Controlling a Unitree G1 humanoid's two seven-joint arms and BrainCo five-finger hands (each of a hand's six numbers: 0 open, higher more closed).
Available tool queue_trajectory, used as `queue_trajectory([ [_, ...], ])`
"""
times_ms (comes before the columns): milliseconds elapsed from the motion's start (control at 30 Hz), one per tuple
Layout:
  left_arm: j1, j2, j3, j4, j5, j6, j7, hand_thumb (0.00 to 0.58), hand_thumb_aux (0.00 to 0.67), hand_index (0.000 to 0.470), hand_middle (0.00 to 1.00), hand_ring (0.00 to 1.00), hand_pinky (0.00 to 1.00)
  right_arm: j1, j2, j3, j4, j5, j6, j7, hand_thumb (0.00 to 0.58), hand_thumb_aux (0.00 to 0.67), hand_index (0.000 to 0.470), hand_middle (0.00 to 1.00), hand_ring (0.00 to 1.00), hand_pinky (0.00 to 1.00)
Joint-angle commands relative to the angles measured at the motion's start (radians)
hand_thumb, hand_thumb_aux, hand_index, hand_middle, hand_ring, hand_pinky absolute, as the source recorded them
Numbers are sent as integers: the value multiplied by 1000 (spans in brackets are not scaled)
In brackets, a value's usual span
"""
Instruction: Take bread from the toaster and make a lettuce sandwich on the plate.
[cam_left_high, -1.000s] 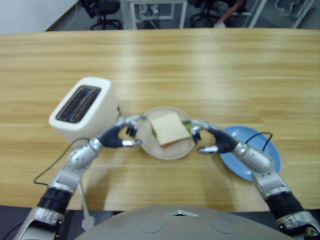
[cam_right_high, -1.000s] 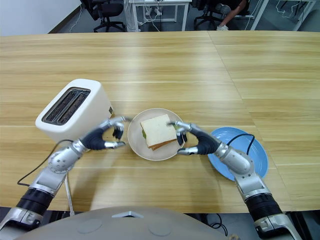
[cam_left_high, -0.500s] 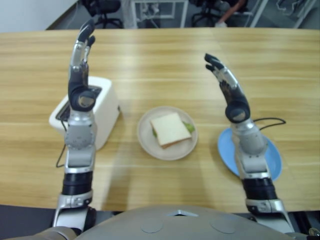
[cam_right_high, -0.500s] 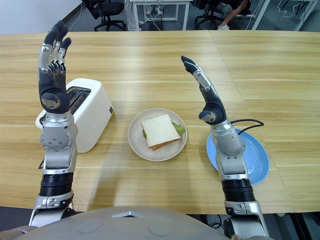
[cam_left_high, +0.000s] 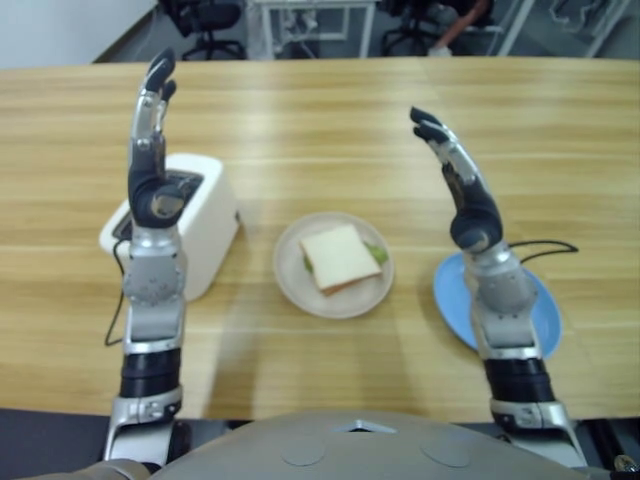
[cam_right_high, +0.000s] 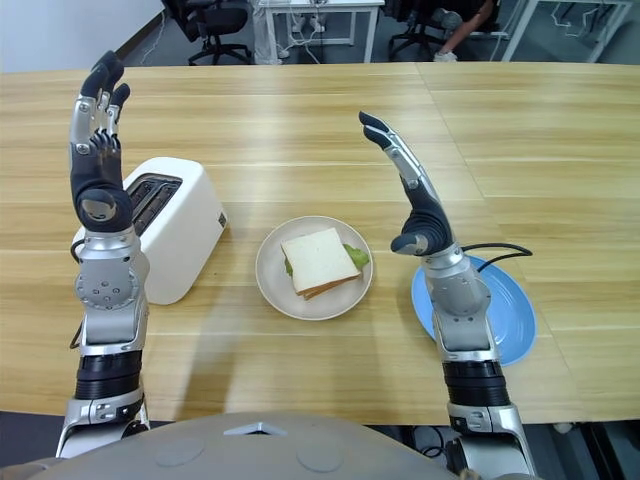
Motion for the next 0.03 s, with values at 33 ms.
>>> queue_trajectory([
  [33, -5, 4, -1, 6, 14, 8, -2, 0, 0, 0, 0, 0, 0, -1, 5, -12, 16, -8, 12, -14, 0, 0, 0, 0, 0, 0],
])
